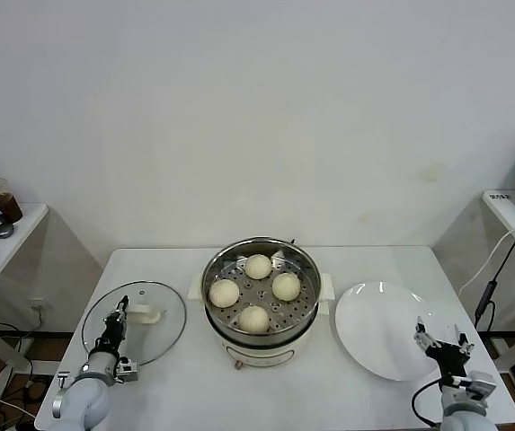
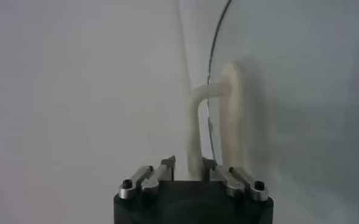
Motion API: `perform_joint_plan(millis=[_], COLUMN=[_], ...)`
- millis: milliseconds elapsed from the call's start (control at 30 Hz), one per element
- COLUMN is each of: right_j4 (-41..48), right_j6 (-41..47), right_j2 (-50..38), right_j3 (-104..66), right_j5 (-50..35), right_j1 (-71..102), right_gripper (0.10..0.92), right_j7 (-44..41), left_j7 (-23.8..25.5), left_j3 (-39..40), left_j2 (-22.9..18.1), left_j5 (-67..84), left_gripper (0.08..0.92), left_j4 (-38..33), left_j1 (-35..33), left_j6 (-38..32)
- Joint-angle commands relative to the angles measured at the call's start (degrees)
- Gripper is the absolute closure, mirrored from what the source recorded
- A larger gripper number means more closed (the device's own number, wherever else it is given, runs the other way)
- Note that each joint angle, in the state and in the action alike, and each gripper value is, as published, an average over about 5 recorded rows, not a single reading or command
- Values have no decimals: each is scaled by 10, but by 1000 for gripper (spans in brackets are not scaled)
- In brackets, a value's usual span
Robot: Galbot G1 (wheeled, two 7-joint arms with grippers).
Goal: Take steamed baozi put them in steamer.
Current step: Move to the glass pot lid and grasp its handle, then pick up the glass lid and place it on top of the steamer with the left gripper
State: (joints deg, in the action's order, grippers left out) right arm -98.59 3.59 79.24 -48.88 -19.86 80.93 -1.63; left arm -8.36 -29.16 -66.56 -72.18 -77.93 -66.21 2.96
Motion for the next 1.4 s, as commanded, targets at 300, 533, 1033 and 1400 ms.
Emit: perform_joint_plan(millis=[300,533,1033,1400], right_j4=[-9,-18,-15,-10], right_j6=[7,13,19,15], right_j2=[-11,-12,-15,-10], right_j3=[15,19,36,34], right_j5=[-6,-7,13,29], right_j1=[-12,-9,-9,-3], right_gripper=[203,203,203,203], right_j7=[-2,-4,-3,-4], left_j7=[129,187,265,282], left_j3=[3,-5,98,255], left_j2=[-54,-80,-147,-178], left_j5=[-24,-87,-164,-139], left_gripper=[833,833,833,833], left_j4=[-244,-290,-401,-382], left_j1=[-34,-30,-14,43], left_j6=[317,367,367,368])
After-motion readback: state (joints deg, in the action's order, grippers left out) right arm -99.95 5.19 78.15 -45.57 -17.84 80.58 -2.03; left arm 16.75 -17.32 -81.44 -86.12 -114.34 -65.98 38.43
